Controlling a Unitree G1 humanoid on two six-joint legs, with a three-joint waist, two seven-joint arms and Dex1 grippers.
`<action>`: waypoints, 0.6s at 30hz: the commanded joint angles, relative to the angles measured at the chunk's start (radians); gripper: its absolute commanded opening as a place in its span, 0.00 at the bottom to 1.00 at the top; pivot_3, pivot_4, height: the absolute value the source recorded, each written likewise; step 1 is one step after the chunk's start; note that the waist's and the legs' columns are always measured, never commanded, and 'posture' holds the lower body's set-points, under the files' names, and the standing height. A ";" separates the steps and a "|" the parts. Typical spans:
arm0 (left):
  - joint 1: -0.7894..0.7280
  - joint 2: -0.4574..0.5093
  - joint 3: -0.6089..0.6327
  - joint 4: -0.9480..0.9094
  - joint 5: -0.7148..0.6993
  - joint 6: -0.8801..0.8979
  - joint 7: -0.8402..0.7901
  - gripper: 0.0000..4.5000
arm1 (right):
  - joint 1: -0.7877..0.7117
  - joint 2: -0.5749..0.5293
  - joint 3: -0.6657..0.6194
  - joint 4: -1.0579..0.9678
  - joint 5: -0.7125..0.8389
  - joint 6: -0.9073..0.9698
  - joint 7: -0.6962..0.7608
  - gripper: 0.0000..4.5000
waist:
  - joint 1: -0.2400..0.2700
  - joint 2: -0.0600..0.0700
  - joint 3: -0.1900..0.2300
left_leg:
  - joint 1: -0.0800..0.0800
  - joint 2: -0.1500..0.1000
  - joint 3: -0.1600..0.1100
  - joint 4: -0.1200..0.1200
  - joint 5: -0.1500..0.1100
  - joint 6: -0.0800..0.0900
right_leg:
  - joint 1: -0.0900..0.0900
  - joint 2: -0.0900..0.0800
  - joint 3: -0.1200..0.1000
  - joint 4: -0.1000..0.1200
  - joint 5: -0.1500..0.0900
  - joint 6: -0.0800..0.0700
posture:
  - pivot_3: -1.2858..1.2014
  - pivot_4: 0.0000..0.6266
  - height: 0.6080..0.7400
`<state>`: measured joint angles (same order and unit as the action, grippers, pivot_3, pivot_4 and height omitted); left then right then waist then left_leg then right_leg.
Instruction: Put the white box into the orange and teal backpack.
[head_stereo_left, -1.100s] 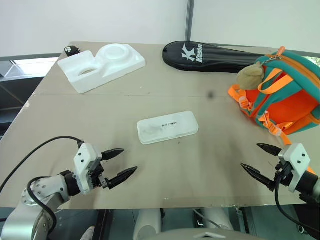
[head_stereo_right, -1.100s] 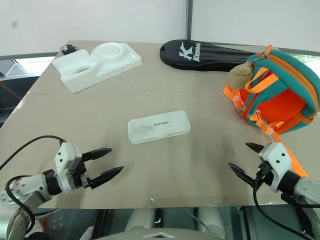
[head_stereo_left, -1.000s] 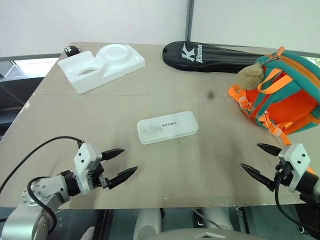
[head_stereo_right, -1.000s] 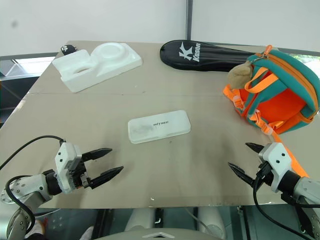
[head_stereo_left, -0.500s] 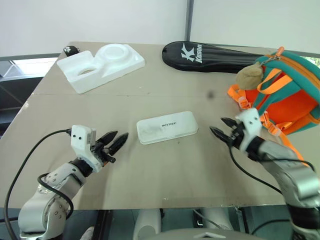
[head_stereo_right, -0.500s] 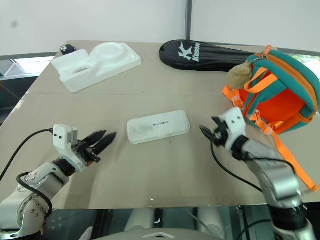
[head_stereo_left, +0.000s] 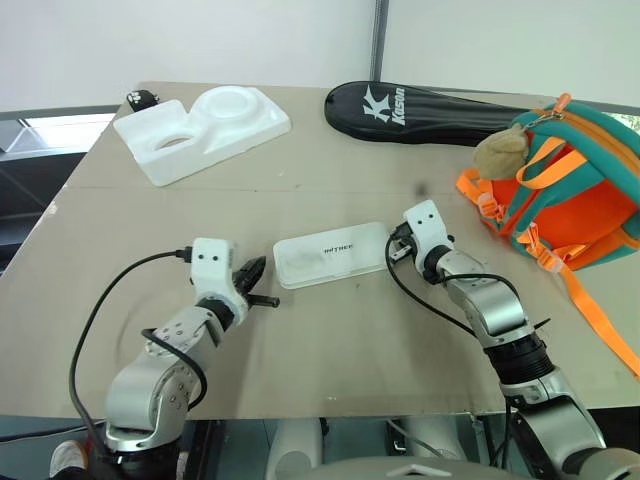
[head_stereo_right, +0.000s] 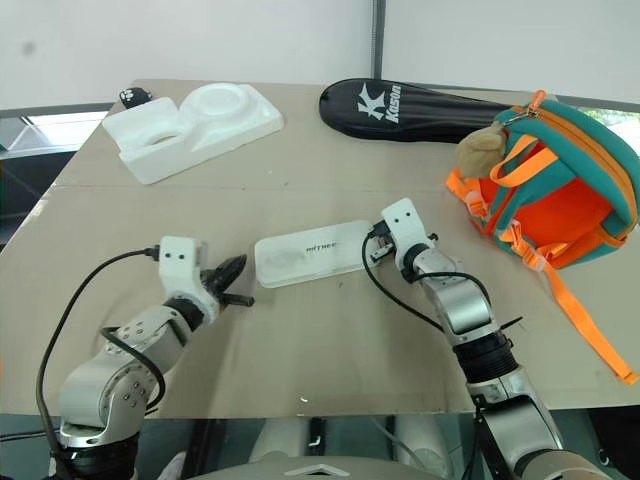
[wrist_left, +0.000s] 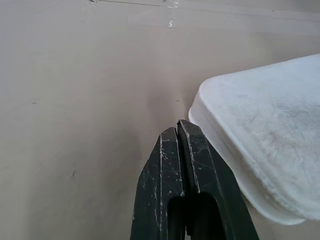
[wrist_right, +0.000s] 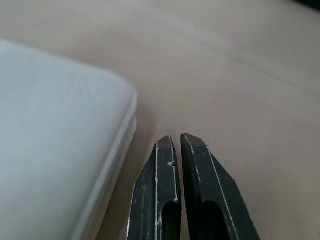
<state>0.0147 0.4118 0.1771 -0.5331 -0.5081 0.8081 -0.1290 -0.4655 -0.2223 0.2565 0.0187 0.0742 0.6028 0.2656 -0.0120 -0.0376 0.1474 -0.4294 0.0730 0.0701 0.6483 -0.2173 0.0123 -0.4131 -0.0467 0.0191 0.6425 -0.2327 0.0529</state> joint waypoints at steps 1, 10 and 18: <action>-0.031 0.015 -0.035 0.017 0.044 -0.012 -0.017 0.00 | 0.001 -0.009 0.000 -0.051 0.020 -0.016 0.077 0.01 | -0.001 0.000 0.000 | 0.000 0.000 0.000 0.000 0.000 0.000 | 0.000 0.000 0.000 0.000 0.000 0.000 | 0.52 0.24 1.00; -0.089 0.100 -0.138 0.072 0.087 -0.099 -0.227 0.00 | 0.210 -0.135 -0.032 -0.449 0.142 0.139 0.222 0.01 | 0.003 0.001 0.000 | -0.001 0.000 -0.001 -0.001 0.000 0.000 | 0.000 0.000 -0.001 -0.001 0.000 -0.001 | 0.52 0.24 1.00; -0.088 0.168 -0.051 0.115 -0.017 -0.010 -0.390 0.21 | 0.305 -0.176 -0.087 -0.491 0.079 0.165 0.155 0.00 | -0.001 0.000 0.000 | 0.000 0.000 0.000 0.000 0.000 0.000 | 0.000 0.000 -0.001 0.000 -0.002 -0.004 | 0.52 0.24 1.00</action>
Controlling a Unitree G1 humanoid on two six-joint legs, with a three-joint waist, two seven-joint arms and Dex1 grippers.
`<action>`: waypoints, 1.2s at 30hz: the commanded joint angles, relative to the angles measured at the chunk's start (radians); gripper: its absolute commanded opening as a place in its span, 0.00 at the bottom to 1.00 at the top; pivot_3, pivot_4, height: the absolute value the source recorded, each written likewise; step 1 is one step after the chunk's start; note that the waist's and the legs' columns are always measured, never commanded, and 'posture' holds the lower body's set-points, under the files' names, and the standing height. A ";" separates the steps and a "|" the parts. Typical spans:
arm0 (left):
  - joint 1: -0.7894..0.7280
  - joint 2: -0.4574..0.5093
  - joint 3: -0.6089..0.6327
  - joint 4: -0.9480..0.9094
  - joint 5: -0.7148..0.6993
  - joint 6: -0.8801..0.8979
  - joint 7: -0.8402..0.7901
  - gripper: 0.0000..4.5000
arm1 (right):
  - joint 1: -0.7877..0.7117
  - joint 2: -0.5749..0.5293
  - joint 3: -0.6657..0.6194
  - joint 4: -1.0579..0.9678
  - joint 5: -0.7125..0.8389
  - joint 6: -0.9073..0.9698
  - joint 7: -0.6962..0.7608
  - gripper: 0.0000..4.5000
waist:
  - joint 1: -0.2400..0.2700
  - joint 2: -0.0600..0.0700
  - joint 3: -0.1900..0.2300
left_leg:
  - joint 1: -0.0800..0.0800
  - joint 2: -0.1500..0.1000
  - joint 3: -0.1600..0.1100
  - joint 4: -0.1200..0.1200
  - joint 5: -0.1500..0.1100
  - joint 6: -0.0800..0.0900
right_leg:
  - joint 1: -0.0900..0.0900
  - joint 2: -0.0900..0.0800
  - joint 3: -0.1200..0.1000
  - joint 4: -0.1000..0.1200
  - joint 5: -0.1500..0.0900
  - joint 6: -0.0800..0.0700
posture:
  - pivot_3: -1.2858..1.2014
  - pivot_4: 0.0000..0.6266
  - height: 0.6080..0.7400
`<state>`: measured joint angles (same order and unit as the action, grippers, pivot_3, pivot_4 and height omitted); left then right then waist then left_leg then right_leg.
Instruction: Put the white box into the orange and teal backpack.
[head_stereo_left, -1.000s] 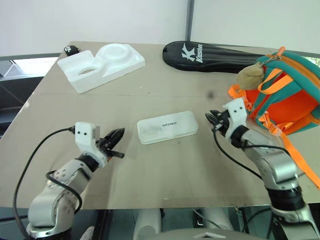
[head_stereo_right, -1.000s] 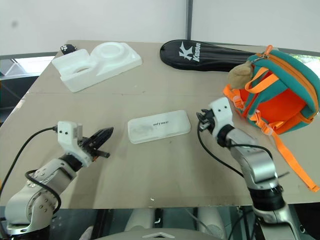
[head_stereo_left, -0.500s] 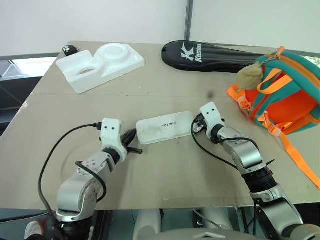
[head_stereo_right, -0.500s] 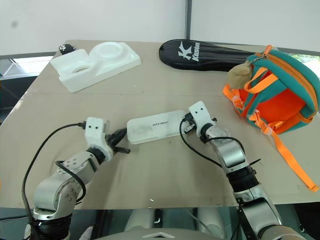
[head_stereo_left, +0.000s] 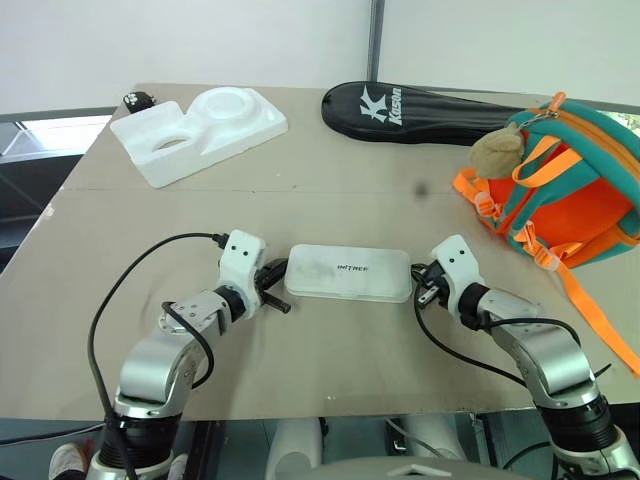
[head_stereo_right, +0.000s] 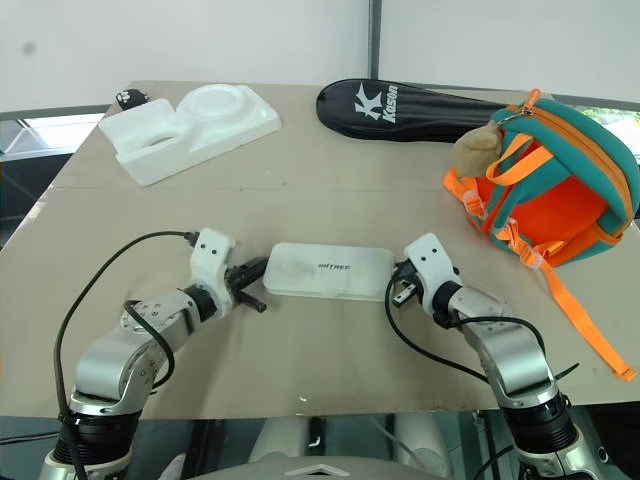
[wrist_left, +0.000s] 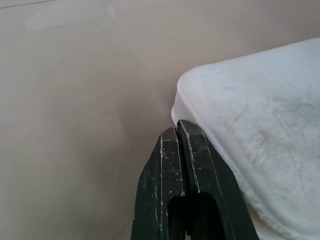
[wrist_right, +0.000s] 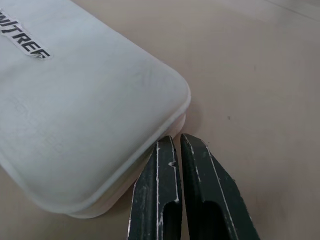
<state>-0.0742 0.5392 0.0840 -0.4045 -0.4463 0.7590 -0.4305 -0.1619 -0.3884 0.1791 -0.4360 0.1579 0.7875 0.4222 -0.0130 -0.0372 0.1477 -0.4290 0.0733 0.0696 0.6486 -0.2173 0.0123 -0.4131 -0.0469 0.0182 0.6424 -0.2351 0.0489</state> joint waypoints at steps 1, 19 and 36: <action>0.005 0.076 0.061 -0.001 -0.091 0.058 -0.122 0.31 | 0.005 -0.013 -0.024 -0.031 -0.002 -0.022 -0.002 0.00 | 0.000 0.000 0.000 | 0.000 0.000 0.000 0.000 0.000 0.000 | 0.000 0.000 0.000 0.000 0.000 0.000 | 0.52 0.24 1.00; -0.331 0.073 0.331 0.470 -0.626 0.855 -0.071 1.00 | -0.052 -0.111 0.000 0.055 -0.028 -0.120 0.095 0.00 | -0.001 -0.001 0.000 | 0.000 -0.001 -0.002 0.000 0.000 0.000 | 0.000 0.000 -0.001 0.000 0.002 0.004 | 0.52 0.24 1.00; -0.367 -0.063 0.353 0.525 -0.767 0.855 0.124 0.81 | -0.169 -0.056 0.145 0.148 -0.096 -0.137 0.137 0.00 | 0.002 -0.001 -0.001 | -0.001 -0.001 -0.004 0.001 0.000 0.000 | 0.001 0.000 -0.002 0.001 0.002 0.004 | 0.52 0.24 1.00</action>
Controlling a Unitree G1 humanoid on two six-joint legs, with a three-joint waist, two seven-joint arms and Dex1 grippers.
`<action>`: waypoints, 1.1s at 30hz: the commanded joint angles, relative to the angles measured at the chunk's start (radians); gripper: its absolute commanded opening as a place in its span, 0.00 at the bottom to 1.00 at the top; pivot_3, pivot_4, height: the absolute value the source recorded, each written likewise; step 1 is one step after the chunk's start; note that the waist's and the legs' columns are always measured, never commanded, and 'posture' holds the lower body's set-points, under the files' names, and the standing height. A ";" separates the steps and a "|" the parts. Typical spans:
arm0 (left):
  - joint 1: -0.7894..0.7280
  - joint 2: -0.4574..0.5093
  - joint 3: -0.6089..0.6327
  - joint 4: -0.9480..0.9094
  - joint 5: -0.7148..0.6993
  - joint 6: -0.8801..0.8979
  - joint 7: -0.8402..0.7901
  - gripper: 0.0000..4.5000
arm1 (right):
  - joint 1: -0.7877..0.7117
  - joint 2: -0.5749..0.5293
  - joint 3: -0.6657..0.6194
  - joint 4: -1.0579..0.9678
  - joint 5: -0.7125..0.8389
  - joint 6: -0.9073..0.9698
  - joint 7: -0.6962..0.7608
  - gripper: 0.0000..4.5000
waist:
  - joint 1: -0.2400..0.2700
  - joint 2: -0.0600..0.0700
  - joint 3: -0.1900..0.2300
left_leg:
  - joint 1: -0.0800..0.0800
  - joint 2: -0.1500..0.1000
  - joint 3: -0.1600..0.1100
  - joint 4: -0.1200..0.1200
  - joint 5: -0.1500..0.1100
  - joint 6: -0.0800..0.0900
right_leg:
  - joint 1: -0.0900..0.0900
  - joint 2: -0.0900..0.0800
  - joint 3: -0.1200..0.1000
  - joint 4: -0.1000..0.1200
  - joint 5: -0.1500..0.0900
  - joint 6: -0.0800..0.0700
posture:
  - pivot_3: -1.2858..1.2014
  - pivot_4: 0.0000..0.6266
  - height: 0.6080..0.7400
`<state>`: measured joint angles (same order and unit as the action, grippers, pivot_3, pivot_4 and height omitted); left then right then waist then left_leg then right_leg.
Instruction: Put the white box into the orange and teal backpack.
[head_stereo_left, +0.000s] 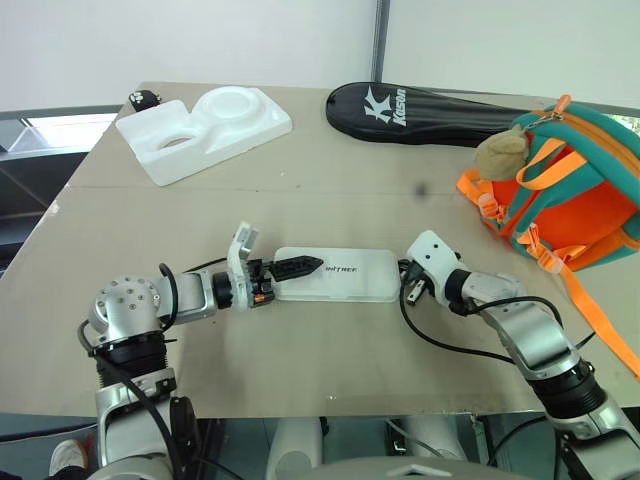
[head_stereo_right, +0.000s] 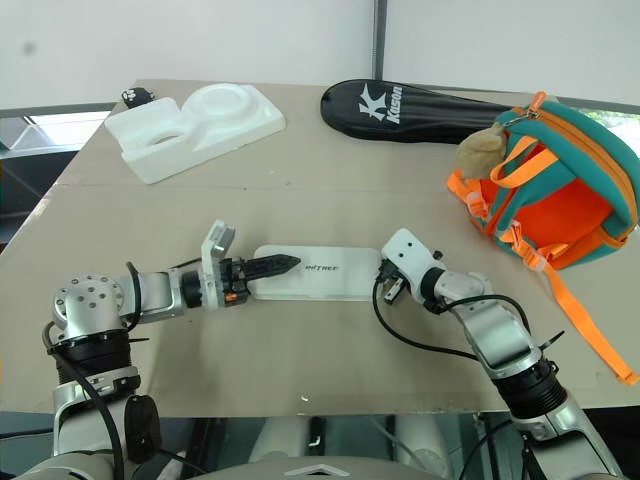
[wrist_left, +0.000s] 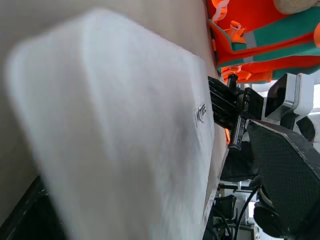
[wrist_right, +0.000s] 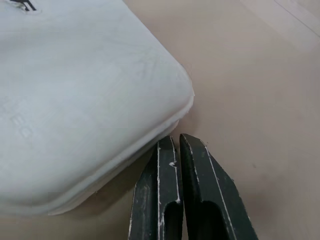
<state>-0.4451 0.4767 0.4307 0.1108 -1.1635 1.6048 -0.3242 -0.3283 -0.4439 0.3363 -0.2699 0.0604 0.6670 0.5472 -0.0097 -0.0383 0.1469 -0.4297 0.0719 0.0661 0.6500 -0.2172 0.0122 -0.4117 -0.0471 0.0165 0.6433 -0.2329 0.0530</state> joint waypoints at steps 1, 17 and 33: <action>0.006 0.004 0.007 0.010 -0.059 0.010 0.020 0.70 | 0.000 0.000 -0.016 -0.017 0.001 -0.022 0.011 0.00 | -0.002 0.000 0.000 | 0.000 0.000 0.000 0.000 0.000 0.000 | 0.000 0.000 0.000 0.000 0.000 0.000 | 0.52 0.24 1.00; 0.004 -0.034 0.118 -0.146 -0.286 -0.105 0.146 0.20 | 0.153 0.055 -0.559 -0.451 0.345 0.270 -0.103 0.75 | 0.005 0.000 0.001 | -0.001 0.000 -0.002 -0.001 0.000 0.000 | -0.001 0.000 -0.001 0.000 0.000 0.000 | 0.52 0.24 1.00; -0.135 -0.041 -0.047 -0.315 -0.365 -0.406 0.216 0.20 | -0.206 0.042 -0.773 -0.197 0.286 0.534 -0.382 0.95 | 0.012 0.001 0.001 | -0.001 -0.001 0.000 -0.001 0.000 0.000 | -0.001 0.000 0.000 -0.001 -0.001 -0.004 | 0.52 0.24 1.00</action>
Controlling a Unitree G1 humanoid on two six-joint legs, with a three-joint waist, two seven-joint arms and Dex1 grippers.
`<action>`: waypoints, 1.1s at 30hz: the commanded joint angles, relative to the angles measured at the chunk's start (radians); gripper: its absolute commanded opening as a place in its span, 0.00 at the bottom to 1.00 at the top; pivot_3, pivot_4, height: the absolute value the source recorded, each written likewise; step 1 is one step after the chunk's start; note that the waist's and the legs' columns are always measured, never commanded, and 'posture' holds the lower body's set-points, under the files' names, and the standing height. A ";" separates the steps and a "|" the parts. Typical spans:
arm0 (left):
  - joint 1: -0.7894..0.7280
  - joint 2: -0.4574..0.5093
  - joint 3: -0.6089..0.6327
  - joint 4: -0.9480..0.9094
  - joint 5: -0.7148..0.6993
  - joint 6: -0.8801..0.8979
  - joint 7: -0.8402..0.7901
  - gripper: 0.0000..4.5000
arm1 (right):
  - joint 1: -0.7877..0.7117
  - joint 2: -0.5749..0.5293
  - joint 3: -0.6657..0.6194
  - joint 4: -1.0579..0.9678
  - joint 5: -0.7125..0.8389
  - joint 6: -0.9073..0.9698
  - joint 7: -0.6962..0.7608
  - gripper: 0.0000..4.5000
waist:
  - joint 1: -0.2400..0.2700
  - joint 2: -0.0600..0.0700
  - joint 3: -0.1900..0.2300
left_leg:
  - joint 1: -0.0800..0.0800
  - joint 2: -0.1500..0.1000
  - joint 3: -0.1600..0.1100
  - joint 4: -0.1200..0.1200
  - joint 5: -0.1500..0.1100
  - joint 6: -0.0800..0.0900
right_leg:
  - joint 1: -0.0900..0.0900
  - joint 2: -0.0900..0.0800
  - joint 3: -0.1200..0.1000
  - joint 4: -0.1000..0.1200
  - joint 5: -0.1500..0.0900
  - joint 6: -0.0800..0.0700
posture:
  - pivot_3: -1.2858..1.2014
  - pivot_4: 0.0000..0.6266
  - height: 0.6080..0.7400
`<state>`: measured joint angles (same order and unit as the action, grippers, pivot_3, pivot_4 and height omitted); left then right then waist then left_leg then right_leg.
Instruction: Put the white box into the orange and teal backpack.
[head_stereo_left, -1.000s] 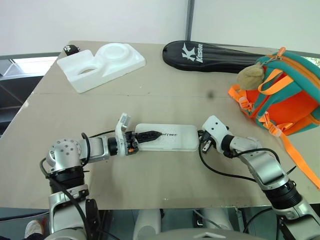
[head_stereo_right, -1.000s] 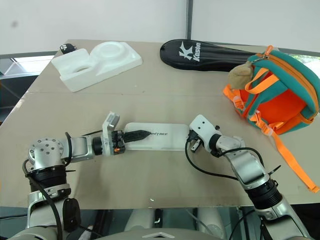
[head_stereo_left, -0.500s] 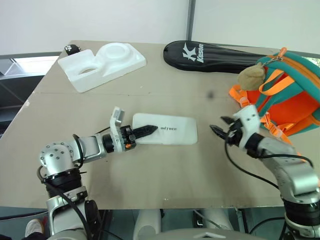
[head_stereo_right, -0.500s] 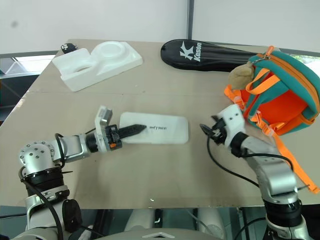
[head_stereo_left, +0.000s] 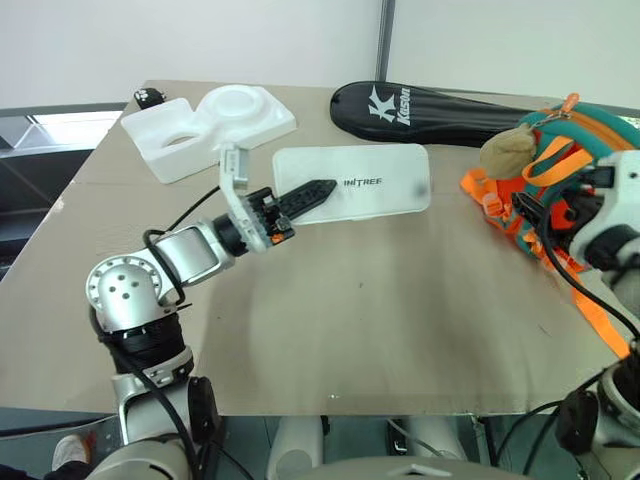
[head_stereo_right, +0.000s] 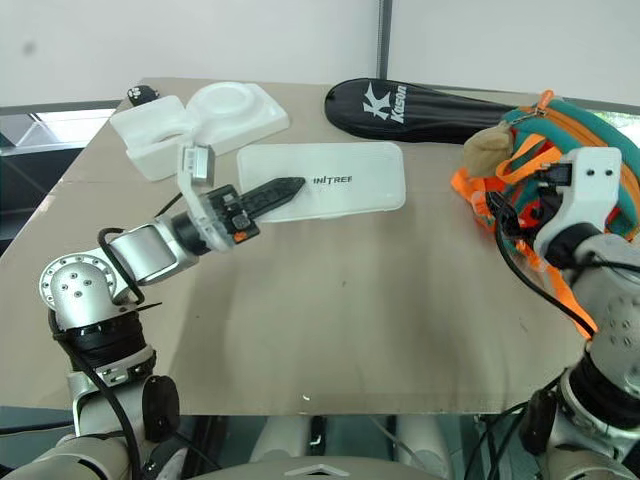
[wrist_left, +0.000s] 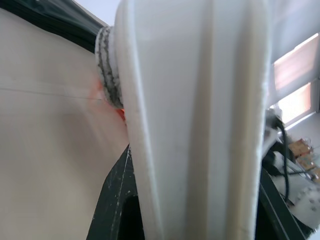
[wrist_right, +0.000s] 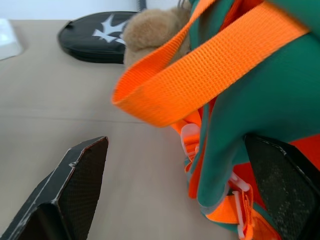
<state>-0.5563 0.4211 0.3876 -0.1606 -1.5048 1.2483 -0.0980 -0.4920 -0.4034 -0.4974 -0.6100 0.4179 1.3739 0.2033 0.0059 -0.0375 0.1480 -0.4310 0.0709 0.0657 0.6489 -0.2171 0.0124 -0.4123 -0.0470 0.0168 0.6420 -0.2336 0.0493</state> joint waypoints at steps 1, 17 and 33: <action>-0.021 0.023 -0.010 -0.049 -0.015 -0.059 -0.014 0.20 | -0.057 0.000 0.093 0.220 -0.108 -0.268 -0.046 0.95 | -0.009 0.000 0.000 | 0.000 0.000 0.000 0.000 0.000 0.000 | 0.000 0.000 0.000 0.000 0.001 0.002 | 0.52 0.24 1.00; 0.067 0.086 -0.033 -0.138 -0.054 -0.187 0.042 0.20 | -0.116 -0.003 0.177 0.440 -0.177 -0.546 -0.074 0.01 | -0.014 0.001 0.001 | -0.001 0.000 0.000 0.000 0.000 0.000 | 0.000 0.000 0.000 0.000 0.002 0.003 | 0.52 0.24 1.00; 0.066 0.118 -0.071 -0.120 -0.064 -0.204 0.031 0.20 | -0.116 0.141 0.131 0.234 -0.153 -0.331 -0.286 0.98 | -0.014 0.002 0.002 | 0.000 0.000 0.000 -0.001 0.000 0.000 | 0.000 0.000 -0.001 0.000 0.001 0.003 | 0.52 0.24 1.00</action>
<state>-0.4724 0.5239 0.3034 -0.2534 -1.5357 1.0718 -0.0469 -0.5817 -0.2607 -0.3430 -0.3485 0.2851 1.0582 -0.0474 -0.0084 -0.0350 0.1496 -0.4315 0.0712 0.0655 0.6478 -0.2171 0.0123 -0.4127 -0.0469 0.0159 0.6417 -0.2322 0.0524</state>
